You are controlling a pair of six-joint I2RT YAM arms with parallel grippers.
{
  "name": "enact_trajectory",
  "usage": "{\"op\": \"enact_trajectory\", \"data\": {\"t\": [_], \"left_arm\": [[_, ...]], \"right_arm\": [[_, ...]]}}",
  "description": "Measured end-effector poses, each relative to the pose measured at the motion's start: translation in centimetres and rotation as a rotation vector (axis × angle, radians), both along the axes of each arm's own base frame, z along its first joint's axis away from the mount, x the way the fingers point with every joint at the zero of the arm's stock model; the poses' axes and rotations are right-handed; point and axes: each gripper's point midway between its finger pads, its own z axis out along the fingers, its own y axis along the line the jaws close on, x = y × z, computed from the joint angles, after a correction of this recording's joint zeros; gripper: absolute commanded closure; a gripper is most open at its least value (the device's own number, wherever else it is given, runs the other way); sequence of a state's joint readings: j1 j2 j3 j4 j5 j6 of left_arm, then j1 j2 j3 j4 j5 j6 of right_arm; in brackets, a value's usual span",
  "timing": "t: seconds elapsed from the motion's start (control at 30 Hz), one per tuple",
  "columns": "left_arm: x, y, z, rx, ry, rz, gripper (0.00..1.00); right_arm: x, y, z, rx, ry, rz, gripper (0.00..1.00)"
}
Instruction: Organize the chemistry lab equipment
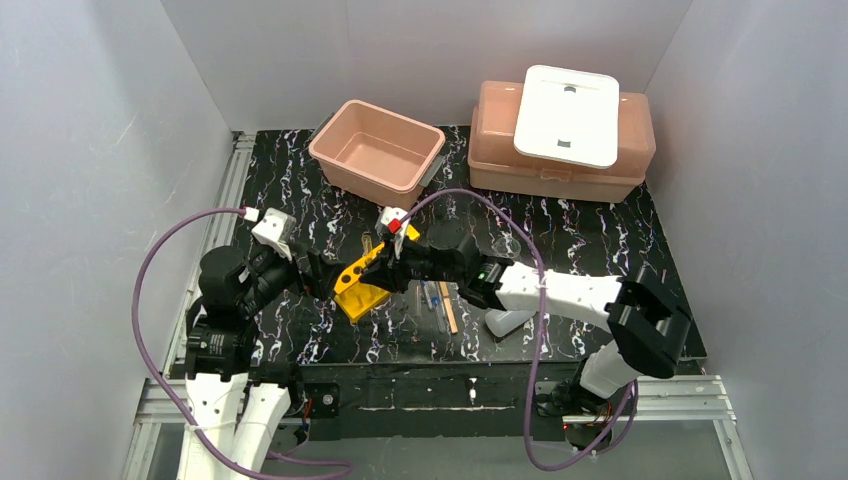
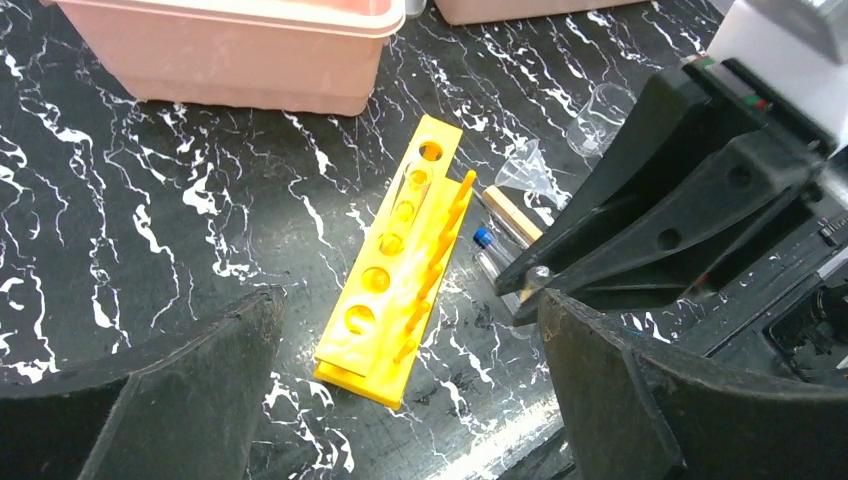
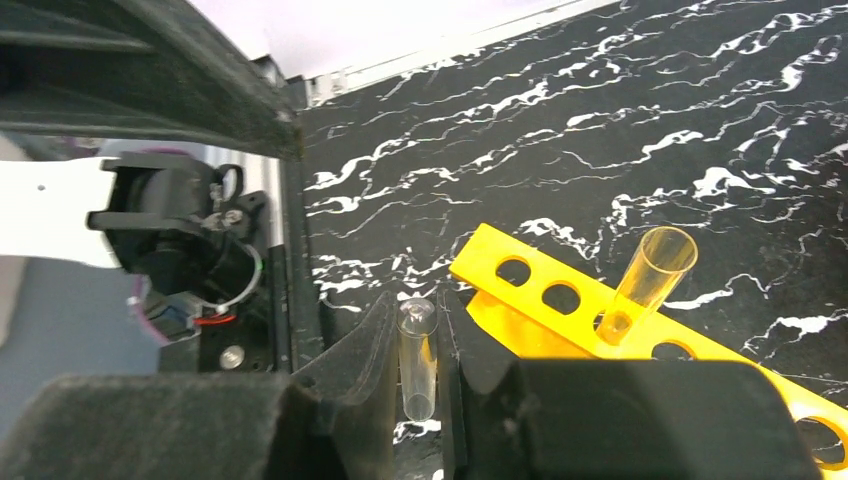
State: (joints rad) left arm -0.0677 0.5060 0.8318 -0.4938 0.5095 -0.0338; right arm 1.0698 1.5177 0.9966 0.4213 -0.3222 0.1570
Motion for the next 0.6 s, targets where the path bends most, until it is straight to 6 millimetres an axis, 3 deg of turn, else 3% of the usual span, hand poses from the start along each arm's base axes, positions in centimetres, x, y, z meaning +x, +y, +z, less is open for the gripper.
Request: {"op": "enact_trajectory", "data": {"t": [0.23, 0.6], "left_arm": [[0.6, 0.3, -1.2, 0.008, 0.025, 0.018, 0.02], [0.8, 0.3, -1.5, 0.015, 0.023, 0.016, 0.02]], "right_arm": [[2.1, 2.1, -2.6, 0.029, -0.072, -0.097, 0.99], [3.9, 2.6, -4.0, 0.102, -0.171, -0.167, 0.99]]}}
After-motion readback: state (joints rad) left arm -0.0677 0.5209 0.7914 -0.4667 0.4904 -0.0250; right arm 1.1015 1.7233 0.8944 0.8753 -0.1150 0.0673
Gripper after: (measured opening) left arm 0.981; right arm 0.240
